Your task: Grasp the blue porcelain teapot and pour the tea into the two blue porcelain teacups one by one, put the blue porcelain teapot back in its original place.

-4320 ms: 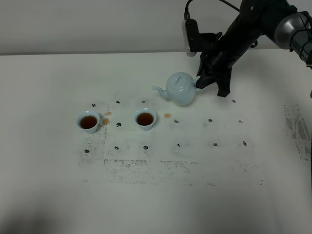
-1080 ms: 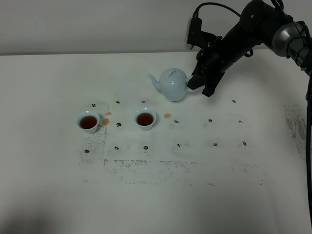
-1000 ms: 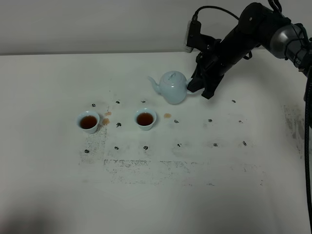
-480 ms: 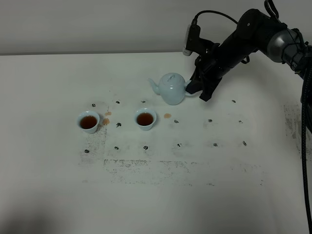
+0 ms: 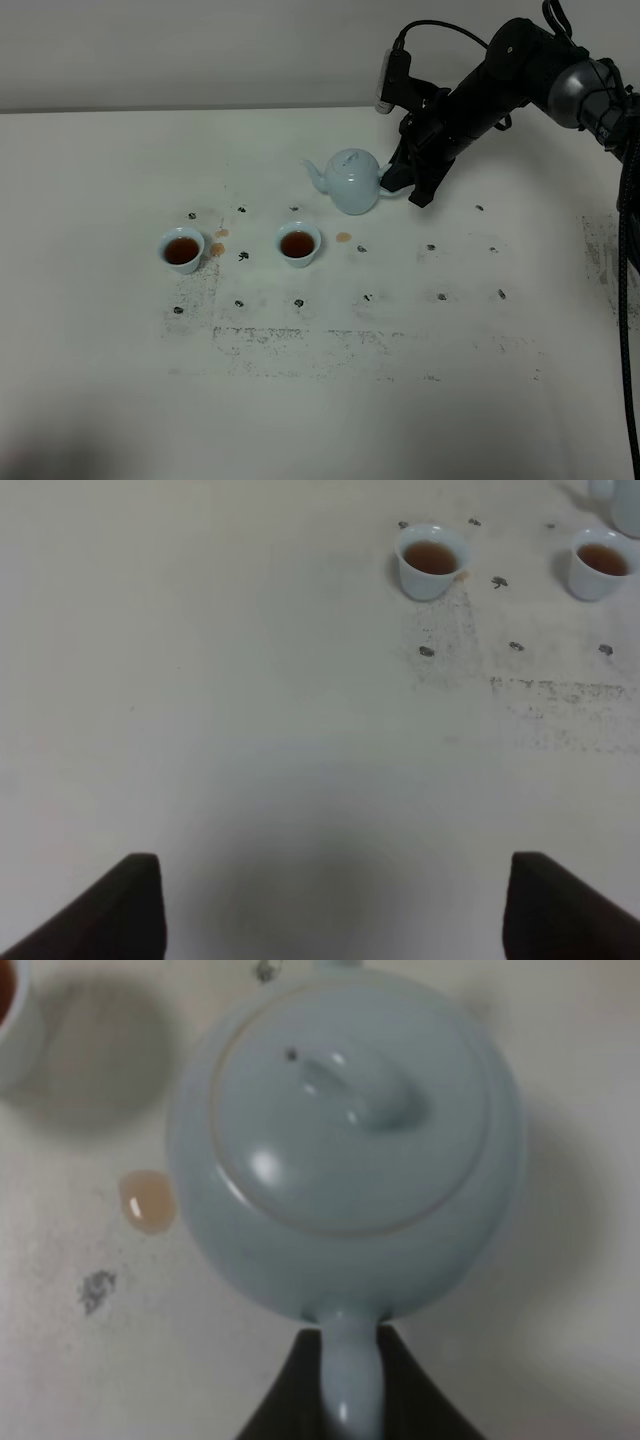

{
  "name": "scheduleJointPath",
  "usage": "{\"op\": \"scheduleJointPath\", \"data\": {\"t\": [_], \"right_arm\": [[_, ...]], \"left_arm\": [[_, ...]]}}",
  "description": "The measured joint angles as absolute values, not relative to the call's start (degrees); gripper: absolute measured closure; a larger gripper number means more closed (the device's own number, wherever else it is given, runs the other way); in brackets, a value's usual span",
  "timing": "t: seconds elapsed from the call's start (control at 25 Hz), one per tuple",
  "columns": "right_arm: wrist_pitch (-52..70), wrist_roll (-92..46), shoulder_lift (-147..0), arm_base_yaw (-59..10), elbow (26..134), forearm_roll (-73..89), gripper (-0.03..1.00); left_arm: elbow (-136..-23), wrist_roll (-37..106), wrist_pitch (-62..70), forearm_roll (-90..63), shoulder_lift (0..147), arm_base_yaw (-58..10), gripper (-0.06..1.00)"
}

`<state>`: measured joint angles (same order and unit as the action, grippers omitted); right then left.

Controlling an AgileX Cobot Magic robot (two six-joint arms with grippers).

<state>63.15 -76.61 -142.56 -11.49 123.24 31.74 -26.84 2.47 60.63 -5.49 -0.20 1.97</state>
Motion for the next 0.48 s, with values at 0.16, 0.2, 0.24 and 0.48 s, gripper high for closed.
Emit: {"op": "scheduleJointPath", "data": {"t": [0.16, 0.2, 0.24, 0.48], "right_arm": [[63.71, -76.26, -142.56, -11.49, 123.24, 31.30, 0.93], [63.77, -76.26, -142.56, -11.49, 123.24, 31.02, 0.93], [63.78, -76.26, -142.56, -11.49, 123.24, 30.86, 0.93], [63.78, -75.91, -142.56, -11.49, 123.24, 30.78, 0.93]], "left_arm": [[-26.84, 2.47, 60.63, -5.49, -0.20, 1.97, 0.28], [-26.84, 2.47, 60.63, -5.49, -0.20, 1.97, 0.28], [-26.84, 2.47, 60.63, -5.49, -0.20, 1.97, 0.28], [-26.84, 2.47, 60.63, -5.49, -0.20, 1.97, 0.28]]}}
